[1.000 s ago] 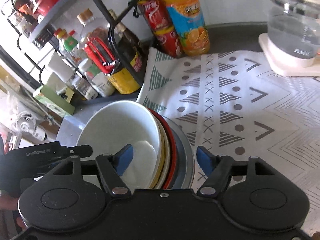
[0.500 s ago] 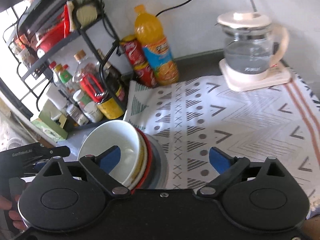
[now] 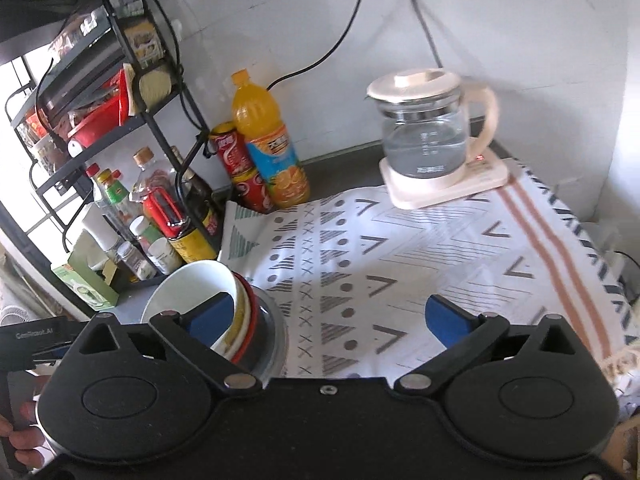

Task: Organize plates and bowls

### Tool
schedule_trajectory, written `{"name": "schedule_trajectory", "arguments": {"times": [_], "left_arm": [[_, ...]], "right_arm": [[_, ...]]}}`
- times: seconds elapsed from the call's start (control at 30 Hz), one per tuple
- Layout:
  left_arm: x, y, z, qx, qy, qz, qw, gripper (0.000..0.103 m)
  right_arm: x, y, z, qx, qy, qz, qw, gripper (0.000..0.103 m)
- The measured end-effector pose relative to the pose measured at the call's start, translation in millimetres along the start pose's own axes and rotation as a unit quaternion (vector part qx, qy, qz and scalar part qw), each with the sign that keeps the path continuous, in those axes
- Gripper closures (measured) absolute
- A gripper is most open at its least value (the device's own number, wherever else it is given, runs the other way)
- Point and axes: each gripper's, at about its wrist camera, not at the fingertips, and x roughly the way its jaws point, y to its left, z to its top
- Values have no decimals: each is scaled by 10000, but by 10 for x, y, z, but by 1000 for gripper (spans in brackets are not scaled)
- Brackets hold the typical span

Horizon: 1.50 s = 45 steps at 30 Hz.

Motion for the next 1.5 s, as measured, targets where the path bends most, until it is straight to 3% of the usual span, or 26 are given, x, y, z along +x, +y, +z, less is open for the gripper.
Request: {"name": "schedule_trajectory", "arguments": {"times": [0.37, 0.83, 1.0, 1.5], "left_arm": [[-462, -230, -338, 389, -29, -82, 9992, 12], [-987, -330, -738, 856, -195, -172, 9960, 1], [-1179, -338, -862, 977, -365, -170, 9944, 1], [-1376, -332, -1198, 1344, -374, -311, 9897, 1]], "right_arm": [[-615, -123, -332, 103, -367, -364, 9986, 0], [-1283, 65, -795, 10, -716, -810, 9941, 0], [-1423, 133, -966, -53, -718, -958, 9928, 0], [-1623, 241, -1288, -217, -666, -1066, 9918, 0]]}}
